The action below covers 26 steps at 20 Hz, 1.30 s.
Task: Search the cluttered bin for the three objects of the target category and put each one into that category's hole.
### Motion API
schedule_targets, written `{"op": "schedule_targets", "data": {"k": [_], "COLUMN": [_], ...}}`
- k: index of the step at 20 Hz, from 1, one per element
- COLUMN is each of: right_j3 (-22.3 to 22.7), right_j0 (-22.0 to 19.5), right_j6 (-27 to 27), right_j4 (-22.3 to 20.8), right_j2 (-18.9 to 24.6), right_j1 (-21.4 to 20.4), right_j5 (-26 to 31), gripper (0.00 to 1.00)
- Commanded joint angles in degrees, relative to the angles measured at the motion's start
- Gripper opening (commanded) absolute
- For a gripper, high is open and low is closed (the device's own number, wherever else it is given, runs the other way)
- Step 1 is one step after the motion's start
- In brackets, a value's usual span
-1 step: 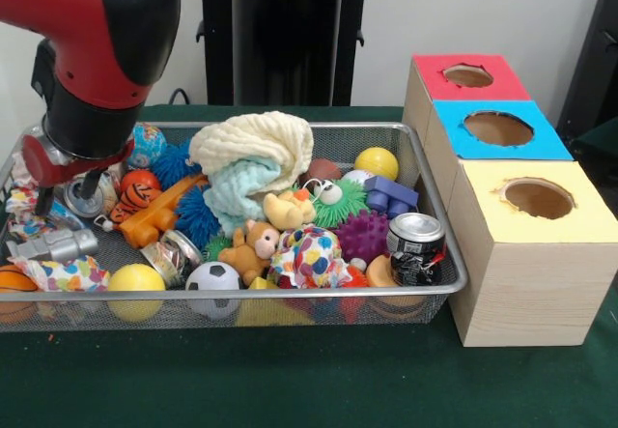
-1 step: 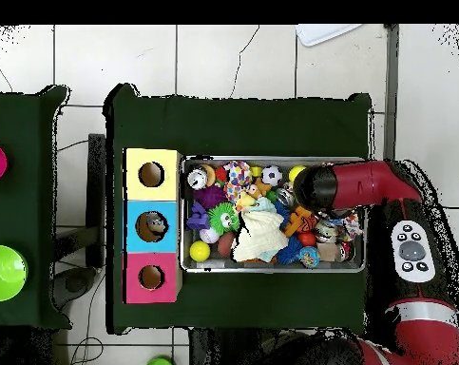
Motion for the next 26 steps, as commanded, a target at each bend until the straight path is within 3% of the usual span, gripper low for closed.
{"op": "schedule_targets", "data": {"k": [1,9,17,26], "right_j3": [-4.65,-4.28,-3.72,-6.32], "right_j0": [1.35,0.56,-0.58,-1.14], "right_j6": [-11.61,-10.1,-10.84,-11.68], "right_j4": [-6.04,-5.85,-2.42,0.06], "right_j2": [-0.61,0.26,1.32,1.89], "right_j1": [2.19,2.39,3.52,5.56], "right_j5": [4.5,1.69,5.76,11.14], "gripper": [1.0,1.0,1.0,1.0]}}
